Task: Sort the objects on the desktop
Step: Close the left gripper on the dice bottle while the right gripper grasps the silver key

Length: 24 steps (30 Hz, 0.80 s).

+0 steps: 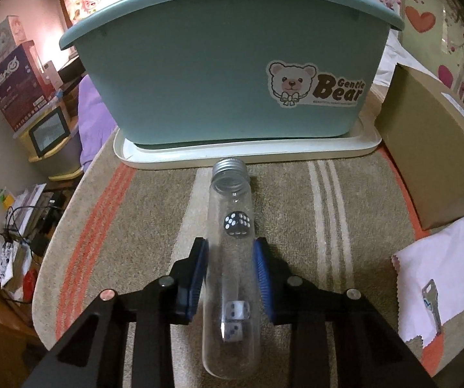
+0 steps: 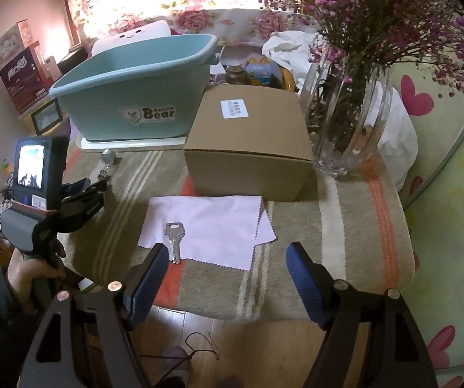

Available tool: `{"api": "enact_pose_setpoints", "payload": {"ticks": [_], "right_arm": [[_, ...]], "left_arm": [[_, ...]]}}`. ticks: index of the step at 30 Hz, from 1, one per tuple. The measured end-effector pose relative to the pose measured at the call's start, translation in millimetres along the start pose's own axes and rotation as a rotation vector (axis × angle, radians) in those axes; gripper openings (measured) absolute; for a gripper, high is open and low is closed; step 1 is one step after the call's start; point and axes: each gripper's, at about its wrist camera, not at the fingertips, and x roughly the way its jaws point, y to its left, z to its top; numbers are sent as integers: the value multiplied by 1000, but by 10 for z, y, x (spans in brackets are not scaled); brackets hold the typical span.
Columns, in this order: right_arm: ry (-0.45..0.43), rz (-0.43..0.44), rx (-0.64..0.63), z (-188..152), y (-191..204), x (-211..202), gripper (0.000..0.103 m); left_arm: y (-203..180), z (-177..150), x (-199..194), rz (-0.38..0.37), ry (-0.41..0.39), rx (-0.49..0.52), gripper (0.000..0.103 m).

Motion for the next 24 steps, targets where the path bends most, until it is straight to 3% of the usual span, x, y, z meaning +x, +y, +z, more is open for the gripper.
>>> {"api": "enact_pose_setpoints", "payload": {"ticks": [13,24], "right_arm": [[-3,35,2,-3,41,138,79],[30,101,-29,-76,180,538,77]], "left_arm": [[39,93,-106,-11,-27,-14,32],[121,219,-315,-5,-70,-15,32]]}}
